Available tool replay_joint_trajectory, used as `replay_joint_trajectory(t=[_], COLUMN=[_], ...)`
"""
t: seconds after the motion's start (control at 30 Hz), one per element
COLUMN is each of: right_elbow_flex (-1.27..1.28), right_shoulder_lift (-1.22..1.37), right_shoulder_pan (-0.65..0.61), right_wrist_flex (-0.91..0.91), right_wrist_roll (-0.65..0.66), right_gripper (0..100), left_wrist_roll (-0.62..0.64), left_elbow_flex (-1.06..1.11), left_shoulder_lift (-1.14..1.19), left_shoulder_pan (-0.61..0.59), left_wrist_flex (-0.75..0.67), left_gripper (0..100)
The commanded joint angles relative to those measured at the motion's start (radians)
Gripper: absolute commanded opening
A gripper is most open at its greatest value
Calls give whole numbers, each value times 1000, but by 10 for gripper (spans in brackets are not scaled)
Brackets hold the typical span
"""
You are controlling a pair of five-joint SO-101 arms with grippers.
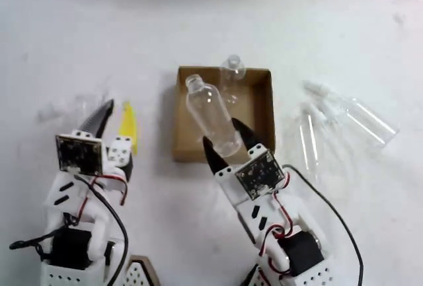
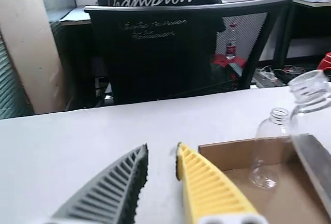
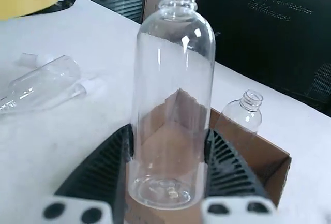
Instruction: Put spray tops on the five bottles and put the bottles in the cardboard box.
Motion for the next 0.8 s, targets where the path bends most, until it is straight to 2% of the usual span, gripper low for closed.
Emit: replay_joint_trajectory(t=[0.0,0.23,0.43,0.53,0.77], right_elbow_flex=[14,34,34,34,35], right_shoulder_lift=[-10,-10,-12,-12,-12], right_shoulder_pan=[12,7,-131,-153,-127], right_wrist_flex=[-28,-24,25,33,19], right_wrist_roll=[3,3,11,11,5], right_gripper=[40,40,40,40,40], left_wrist_roll=[14,14,14,18,161], left_elbow_flex=[-9,-26,-38,-57,-199], left_shoulder_lift=[-12,-12,-12,-12,-12], left_shoulder_pan=[101,188,193,193,193], left_wrist_flex=[-21,-20,-12,2,160], left_gripper=[125,166,166,166,176])
